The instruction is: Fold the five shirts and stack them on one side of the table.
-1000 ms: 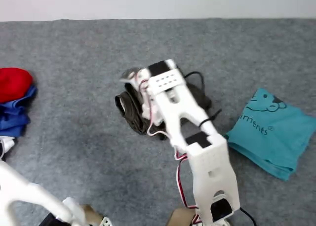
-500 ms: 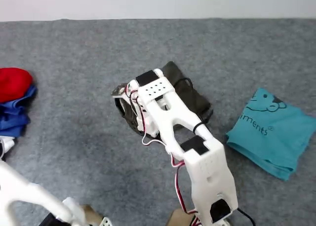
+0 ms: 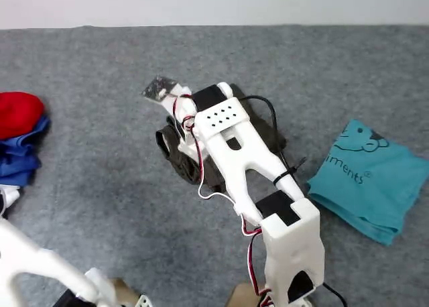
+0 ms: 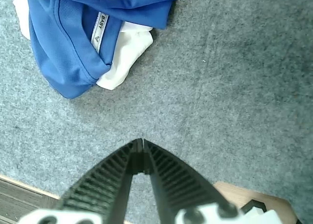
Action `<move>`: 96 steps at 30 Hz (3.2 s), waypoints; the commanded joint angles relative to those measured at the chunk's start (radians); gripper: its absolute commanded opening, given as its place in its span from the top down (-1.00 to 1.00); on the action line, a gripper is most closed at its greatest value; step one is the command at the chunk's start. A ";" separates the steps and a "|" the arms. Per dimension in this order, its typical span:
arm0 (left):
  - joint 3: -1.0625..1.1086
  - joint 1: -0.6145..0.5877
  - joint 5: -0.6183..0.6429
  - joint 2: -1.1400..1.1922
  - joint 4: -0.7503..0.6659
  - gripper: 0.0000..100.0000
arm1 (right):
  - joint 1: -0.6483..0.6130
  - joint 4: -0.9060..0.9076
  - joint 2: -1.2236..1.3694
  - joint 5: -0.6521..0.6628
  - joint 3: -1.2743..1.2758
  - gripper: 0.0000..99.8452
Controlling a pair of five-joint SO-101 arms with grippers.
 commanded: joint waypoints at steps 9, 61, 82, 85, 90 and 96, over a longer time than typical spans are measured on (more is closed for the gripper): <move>-0.007 0.003 0.011 -0.034 -0.014 0.99 | -0.028 -0.130 0.090 -0.018 -0.041 0.56; -0.007 0.003 0.011 -0.034 -0.011 0.99 | -0.022 0.012 0.294 0.008 -0.230 0.98; -0.008 0.003 0.008 -0.034 -0.014 0.99 | -0.104 0.234 0.335 0.035 -0.562 0.98; -0.008 0.003 0.008 -0.034 -0.014 0.99 | -0.111 0.234 0.383 0.034 -0.562 0.98; -0.008 0.003 0.008 -0.034 -0.014 0.99 | -0.104 0.228 0.397 0.028 -0.563 0.89; -0.008 0.003 0.008 -0.034 -0.014 0.99 | -0.090 0.220 0.298 -0.074 -0.563 0.58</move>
